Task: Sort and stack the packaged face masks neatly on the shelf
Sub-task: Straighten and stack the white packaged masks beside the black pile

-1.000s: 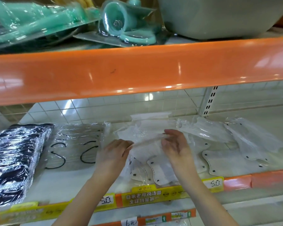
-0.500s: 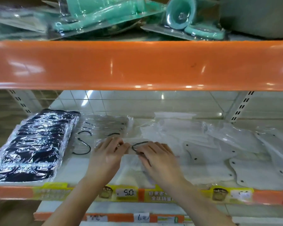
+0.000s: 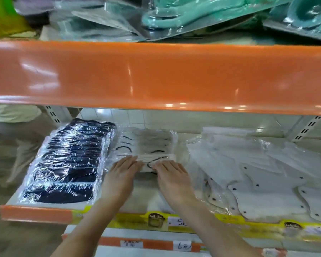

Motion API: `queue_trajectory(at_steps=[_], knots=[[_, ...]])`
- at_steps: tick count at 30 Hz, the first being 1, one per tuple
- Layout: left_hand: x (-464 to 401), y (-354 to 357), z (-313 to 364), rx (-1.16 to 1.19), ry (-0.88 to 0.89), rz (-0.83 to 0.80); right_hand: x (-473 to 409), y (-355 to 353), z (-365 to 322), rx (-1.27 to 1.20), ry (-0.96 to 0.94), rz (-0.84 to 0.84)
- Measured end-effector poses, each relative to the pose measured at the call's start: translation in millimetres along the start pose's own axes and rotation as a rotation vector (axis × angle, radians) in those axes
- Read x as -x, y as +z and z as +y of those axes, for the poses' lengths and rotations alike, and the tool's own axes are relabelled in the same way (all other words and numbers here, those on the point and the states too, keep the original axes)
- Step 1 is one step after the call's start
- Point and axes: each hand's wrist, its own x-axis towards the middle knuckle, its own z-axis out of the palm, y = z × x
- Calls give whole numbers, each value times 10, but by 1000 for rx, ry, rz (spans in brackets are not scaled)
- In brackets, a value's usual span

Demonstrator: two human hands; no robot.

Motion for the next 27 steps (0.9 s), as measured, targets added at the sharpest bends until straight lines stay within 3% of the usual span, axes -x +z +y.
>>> queue_trajectory(at_steps=[8, 17, 23, 27], knots=[[168, -28, -7, 66, -103, -251, 124, 244, -102, 56, 27, -49], [157, -129, 110, 36, -98, -329, 153, 214, -294, 44, 128, -139], [99, -59, 196, -59, -122, -369, 176, 154, -252, -135, 180, -236], [29, -8, 339, -45, -104, -412, 190, -6, -208, -159, 234, -119]])
